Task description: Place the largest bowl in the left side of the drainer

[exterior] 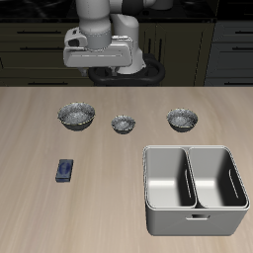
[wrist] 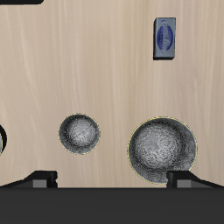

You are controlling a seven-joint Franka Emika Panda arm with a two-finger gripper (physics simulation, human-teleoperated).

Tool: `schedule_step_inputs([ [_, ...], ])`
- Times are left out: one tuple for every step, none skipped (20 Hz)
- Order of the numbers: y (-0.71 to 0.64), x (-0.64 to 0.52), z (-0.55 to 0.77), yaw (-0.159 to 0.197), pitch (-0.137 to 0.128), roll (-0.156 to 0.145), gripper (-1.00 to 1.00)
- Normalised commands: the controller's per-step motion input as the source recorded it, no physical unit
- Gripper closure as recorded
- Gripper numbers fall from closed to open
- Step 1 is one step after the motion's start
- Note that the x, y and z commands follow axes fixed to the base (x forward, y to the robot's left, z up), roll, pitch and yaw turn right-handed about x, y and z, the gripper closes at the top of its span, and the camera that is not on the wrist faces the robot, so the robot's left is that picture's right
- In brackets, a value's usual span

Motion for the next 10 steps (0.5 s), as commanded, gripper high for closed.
schedule_step_inputs([
  [-0.37,0.06,-0.05,-0.054,0.01,-0.061,-1.0],
  [-0.35,0.0,-0.03,-0.045,-0.005,-0.02,-1.0],
  [-0.37,0.0,-0.06,-0.029,0.004,-0.055,-1.0],
  [-0.26,0.1,-0.13,-0.03,0.008,-0.014,-1.0],
  [-0.4,-0.03,-0.11,-0.039,0.004,-0.046,-1.0],
  [-0.22,0.13,-0.11,0.013,-0.019,-0.028,-1.0],
  [-0.17,0.0,-0.12,0.007,0.044,-0.007,-1.0],
  [-0.2,0.08,-0.08,-0.012,-0.011,-0.033,-1.0],
  [-0.19,-0.06,-0.08,0.015,-0.002,-0.011,-1.0],
  [-0.15,0.04,-0.02,-0.003,-0.005,-0.014,-1.0],
])
